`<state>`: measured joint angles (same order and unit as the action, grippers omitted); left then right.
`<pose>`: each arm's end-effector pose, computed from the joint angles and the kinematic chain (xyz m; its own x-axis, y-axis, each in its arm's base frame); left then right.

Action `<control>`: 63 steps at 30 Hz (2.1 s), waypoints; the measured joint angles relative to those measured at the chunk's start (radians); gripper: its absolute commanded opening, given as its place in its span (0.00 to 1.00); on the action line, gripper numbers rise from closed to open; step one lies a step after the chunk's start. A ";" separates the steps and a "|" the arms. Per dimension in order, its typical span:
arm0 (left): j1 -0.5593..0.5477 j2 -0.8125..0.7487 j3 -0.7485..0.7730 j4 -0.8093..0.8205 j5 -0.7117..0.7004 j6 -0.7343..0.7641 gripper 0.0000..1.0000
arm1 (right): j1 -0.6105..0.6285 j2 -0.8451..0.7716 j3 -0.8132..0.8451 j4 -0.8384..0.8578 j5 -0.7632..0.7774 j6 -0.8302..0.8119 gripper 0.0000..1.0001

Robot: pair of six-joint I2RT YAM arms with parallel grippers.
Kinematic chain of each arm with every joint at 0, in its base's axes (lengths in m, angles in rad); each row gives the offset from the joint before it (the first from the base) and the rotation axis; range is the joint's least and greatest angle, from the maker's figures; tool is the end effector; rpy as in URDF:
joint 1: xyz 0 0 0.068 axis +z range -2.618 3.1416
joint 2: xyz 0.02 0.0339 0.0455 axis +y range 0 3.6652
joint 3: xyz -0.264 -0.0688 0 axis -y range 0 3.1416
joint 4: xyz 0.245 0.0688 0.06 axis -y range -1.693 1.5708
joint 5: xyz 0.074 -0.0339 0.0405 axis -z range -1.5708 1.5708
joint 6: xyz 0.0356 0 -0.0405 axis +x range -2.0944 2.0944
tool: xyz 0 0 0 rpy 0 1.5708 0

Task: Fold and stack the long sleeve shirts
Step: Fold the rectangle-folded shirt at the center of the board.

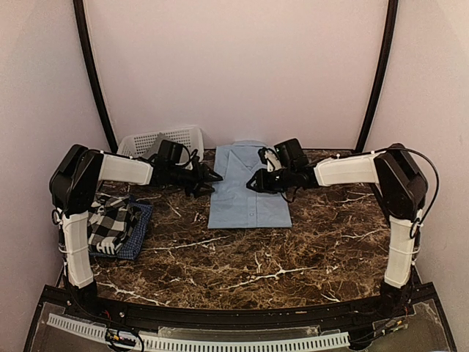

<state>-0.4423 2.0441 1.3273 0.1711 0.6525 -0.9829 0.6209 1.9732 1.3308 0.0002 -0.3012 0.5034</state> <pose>0.3992 -0.2130 0.1797 -0.9334 -0.2895 -0.2118 0.0584 0.4599 -0.8860 0.3533 0.2657 0.1930 -0.7880 0.0028 -0.6157 -0.4209 0.7274 0.5419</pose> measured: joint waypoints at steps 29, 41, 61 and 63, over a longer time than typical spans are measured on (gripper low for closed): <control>-0.081 -0.156 -0.177 -0.187 -0.148 0.163 0.35 | -0.002 0.101 0.185 -0.235 0.220 -0.108 0.35; -0.110 -0.076 0.015 -0.111 -0.246 0.201 0.32 | -0.125 0.109 0.187 -0.238 0.174 -0.121 0.26; -0.079 0.196 0.256 -0.216 -0.333 0.235 0.37 | -0.204 0.156 0.174 -0.287 0.141 -0.153 0.37; -0.084 0.194 0.262 -0.233 -0.336 0.248 0.39 | -0.204 0.104 0.132 -0.290 0.142 -0.151 0.38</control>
<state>-0.5259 2.2379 1.5898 -0.0620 0.3161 -0.7353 0.4168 2.0773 1.4631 -0.2897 -0.1593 0.3519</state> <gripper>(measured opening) 0.360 0.371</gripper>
